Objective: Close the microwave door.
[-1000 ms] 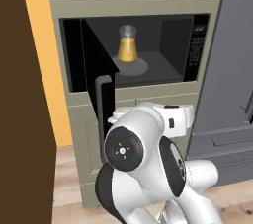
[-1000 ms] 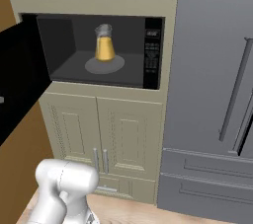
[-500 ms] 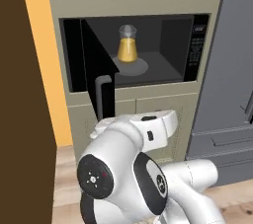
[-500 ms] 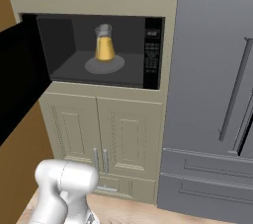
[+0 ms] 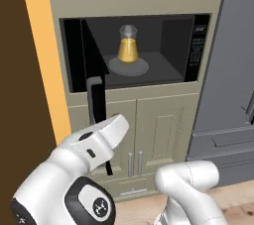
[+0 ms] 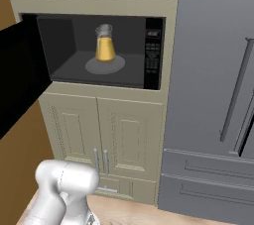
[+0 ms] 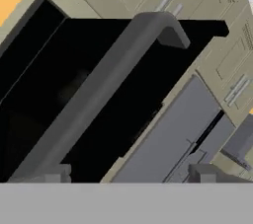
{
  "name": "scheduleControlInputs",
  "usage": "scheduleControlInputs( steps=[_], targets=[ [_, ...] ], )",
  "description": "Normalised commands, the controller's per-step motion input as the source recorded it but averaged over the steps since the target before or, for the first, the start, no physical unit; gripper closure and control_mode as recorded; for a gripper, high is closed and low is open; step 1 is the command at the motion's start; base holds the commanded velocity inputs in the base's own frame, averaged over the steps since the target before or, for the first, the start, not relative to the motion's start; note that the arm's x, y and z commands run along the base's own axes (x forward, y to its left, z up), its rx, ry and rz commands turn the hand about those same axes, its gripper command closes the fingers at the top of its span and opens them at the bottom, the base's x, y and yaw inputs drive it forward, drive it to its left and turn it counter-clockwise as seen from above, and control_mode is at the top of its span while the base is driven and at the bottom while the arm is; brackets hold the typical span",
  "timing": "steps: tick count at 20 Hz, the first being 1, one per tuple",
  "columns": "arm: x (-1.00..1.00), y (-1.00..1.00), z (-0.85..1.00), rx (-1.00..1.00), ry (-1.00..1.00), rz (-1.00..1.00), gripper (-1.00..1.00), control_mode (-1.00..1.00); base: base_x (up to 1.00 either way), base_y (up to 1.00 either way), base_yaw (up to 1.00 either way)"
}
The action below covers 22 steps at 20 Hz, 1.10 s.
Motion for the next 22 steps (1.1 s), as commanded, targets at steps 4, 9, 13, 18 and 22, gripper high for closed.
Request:
scheduleControlInputs(
  steps=[4,9,13,18,22],
  targets=[
    [0.00,0.92,-0.04,-0.29,-0.02,-0.13,-1.00,-1.00,0.00,0.00,0.00],
    [-0.22,0.24,-0.01,-0.07,-0.06,-0.06,-1.00,-1.00,0.00,0.00,0.00],
    [-0.16,0.54,0.00,0.00,-0.23,-0.02,-1.00,-1.00,0.00,0.00,0.00],
    [0.86,-0.03,-0.20,0.01,-0.25,-0.15,-1.00,-1.00,0.00,0.00,0.00],
    [0.77,-0.35,-0.16,0.13,-0.25,-0.16,-1.00,-1.00,0.00,0.00,0.00]
  ],
)
